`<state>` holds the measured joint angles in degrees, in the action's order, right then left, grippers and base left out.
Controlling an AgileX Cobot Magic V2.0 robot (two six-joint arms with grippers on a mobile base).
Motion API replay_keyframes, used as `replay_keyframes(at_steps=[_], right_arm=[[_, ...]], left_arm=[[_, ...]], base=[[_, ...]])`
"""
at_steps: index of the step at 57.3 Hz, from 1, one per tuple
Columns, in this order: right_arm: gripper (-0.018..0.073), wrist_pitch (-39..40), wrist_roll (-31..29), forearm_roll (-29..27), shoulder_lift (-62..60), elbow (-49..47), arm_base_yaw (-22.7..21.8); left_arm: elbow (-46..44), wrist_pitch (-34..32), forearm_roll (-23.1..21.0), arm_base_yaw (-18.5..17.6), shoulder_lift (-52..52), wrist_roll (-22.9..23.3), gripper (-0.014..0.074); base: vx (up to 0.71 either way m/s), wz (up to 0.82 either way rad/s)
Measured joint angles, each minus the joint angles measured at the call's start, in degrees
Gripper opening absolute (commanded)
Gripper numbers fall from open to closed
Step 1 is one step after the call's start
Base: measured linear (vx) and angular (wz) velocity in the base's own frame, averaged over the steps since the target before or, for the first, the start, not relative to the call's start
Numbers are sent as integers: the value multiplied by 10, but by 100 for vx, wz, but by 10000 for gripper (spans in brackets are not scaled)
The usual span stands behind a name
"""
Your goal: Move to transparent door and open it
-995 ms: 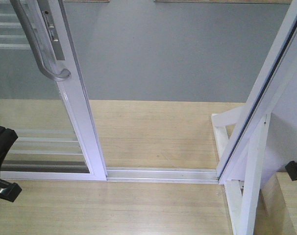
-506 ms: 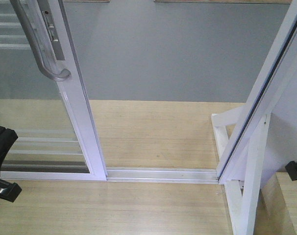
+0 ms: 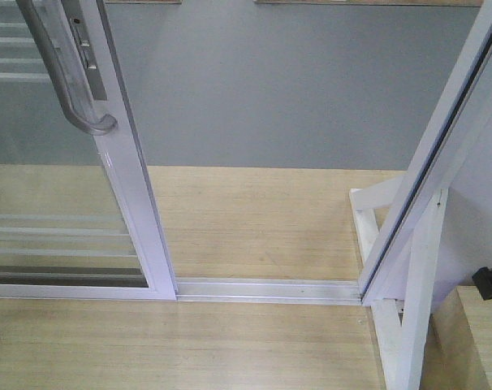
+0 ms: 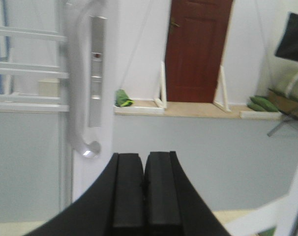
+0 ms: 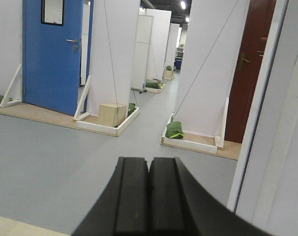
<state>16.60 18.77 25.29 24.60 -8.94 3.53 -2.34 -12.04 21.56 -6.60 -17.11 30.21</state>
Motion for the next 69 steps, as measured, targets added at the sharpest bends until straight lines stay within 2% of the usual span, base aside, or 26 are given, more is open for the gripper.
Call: replay_keyframes(at_steps=[11,16,21,27,41,54,58,69], right_arm=[[-8,0,0,0,0,0,0],[-9,0,0,0,0,0,0],[-9,0,0,0,0,0,0],[-9,0,0,0,0,0,0],[-9,0,0,0,0,0,0],[-9,0,0,0,0,0,0],[-9,-1,0,0,0,0,0],[-9,0,0,0,0,0,0]], left_arm=[[0,167,-12,-1,152,-3,-6],[0,232,-9,-1,174,-3,-6],[5,267,-7,-4,177,-3,-6],[19,260,-4,-5,177,-3,-6],[39,151,-1,-5,177,-3,-6],[40,158,-14,-5,177,-9,-6],[40,161,-48,-5,177,-45,-6],[40,163,-207,-5,177,-247,-6]], base=[[0,0],[0,0],[0,0],[0,0],[0,0],[0,0],[0,0],[0,0]])
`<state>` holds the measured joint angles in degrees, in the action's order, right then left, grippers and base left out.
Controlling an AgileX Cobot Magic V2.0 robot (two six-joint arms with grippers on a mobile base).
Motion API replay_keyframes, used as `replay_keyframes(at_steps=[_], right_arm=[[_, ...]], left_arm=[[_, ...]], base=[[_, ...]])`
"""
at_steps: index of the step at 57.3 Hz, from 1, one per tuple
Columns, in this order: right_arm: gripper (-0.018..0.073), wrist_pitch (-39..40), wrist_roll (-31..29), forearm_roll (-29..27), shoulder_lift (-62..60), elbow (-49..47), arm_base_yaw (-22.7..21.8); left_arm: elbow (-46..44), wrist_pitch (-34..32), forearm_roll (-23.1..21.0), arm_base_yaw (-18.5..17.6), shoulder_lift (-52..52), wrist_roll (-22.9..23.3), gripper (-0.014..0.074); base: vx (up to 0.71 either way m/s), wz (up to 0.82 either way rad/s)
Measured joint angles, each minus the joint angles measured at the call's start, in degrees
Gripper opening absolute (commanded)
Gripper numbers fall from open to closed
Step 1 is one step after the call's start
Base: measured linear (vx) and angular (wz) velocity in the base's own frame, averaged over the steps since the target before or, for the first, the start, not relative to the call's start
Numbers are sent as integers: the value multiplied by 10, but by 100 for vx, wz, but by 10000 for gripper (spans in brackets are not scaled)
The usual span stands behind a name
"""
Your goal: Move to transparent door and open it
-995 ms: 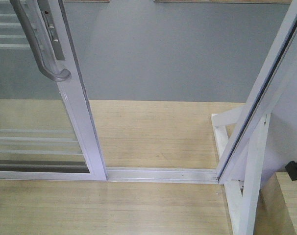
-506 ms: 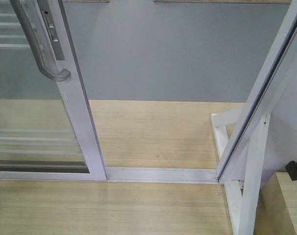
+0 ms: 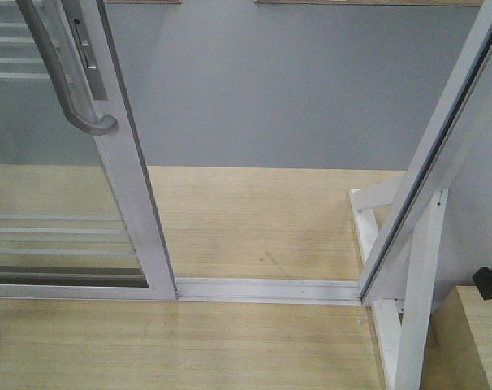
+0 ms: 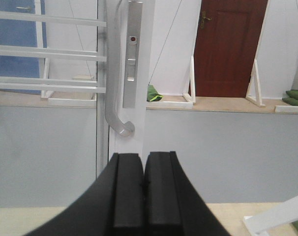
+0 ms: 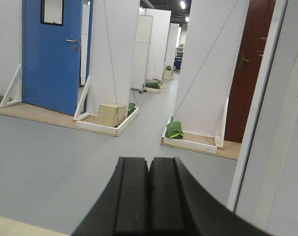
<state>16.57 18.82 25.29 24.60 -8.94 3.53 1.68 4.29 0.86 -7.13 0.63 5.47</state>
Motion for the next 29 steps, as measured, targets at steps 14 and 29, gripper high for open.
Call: replay_keyframes(at_steps=[14,29], right_arm=[[-9,0,0,0,0,0,0],[-9,0,0,0,0,0,0]], left_arm=[[1,9,-34,0,0,-68,-6],[1,15,-36,0,0,-71,-6]], base=[[0,0],[0,0]])
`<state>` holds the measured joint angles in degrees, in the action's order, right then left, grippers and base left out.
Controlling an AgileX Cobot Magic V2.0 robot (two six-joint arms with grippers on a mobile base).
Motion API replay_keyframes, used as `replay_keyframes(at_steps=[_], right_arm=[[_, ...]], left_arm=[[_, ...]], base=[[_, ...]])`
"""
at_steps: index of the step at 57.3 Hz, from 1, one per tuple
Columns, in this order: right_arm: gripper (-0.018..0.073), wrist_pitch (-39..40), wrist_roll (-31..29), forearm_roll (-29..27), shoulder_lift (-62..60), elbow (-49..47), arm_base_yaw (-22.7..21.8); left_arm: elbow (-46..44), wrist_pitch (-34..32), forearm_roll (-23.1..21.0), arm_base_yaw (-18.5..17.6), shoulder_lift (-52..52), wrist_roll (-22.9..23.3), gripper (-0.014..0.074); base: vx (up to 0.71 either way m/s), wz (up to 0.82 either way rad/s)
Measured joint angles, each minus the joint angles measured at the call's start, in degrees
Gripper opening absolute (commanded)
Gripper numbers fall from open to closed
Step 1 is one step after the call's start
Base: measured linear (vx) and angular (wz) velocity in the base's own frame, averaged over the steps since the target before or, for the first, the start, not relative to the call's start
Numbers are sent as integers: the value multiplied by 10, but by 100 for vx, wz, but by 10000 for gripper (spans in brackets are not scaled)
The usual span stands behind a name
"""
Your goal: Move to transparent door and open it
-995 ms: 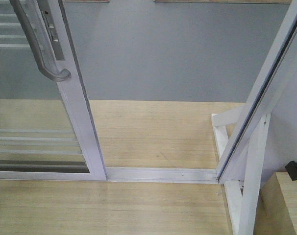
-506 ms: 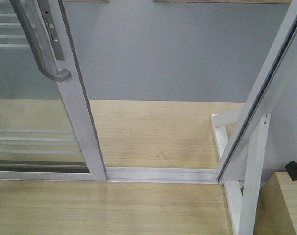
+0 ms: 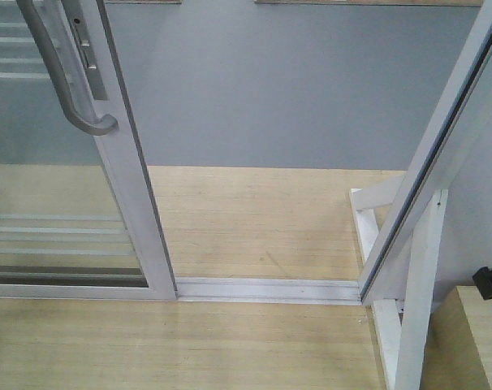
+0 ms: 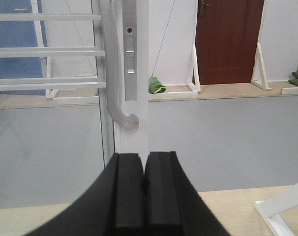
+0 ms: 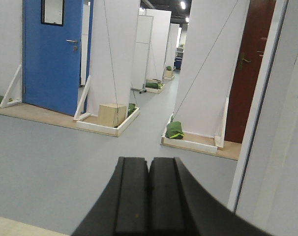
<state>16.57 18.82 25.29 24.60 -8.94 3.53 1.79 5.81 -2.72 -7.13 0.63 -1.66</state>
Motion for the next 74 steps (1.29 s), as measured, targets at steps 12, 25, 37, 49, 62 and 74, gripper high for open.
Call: replay_keyframes(at_steps=[12,25,37,49,62,74], right_arm=[[-9,0,0,0,0,0,0],[-9,0,0,0,0,0,0],[-9,-33,-43,-97,-10,0,15],[-9,-120,-194,-221,-70,41,65],[-9,-140,-223,-256,-193,107,68],[-9,-159,-209,-259,-252,107,52]], left_arm=[[0,0,0,0,0,0,-6],[0,0,0,0,0,0,-6],[0,0,0,0,0,0,-6],[0,0,0,0,0,0,-6],[0,0,0,0,0,0,-6],[0,0,0,0,0,0,-6]], base=[[0,0],[0,0],[0,0],[0,0],[0,0],[0,0]])
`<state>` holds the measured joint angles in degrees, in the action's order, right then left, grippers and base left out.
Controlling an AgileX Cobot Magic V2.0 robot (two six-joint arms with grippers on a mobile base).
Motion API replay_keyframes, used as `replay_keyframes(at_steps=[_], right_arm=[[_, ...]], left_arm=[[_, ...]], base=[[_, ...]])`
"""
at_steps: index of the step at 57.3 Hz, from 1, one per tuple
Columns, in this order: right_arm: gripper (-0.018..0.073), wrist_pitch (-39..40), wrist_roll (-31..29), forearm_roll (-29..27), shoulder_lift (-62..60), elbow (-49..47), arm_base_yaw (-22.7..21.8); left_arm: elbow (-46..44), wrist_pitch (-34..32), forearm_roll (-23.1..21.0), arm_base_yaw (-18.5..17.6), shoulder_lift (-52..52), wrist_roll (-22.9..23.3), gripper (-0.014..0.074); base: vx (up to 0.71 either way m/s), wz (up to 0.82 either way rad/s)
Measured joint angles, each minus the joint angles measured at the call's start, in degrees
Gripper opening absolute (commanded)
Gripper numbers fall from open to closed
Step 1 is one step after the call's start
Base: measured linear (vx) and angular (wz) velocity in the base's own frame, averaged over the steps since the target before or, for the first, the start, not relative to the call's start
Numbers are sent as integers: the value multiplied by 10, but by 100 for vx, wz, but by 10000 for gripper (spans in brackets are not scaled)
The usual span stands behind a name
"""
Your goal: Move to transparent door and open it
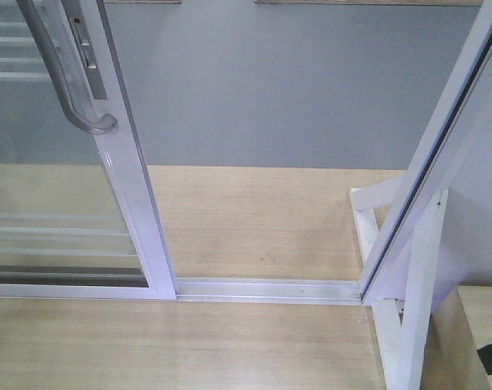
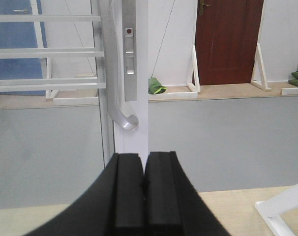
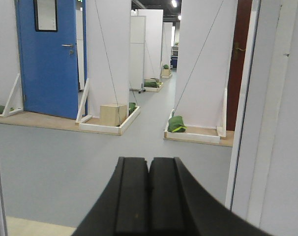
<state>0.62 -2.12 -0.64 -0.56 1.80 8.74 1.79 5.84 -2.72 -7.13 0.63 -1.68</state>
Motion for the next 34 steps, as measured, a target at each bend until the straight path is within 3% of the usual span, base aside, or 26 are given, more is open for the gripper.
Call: replay_keyframes(at_steps=[34], right_arm=[[-9,-11,0,0,0,0,0]], left_arm=[[0,0,0,0,0,-1,-6]], base=[[0,0]])
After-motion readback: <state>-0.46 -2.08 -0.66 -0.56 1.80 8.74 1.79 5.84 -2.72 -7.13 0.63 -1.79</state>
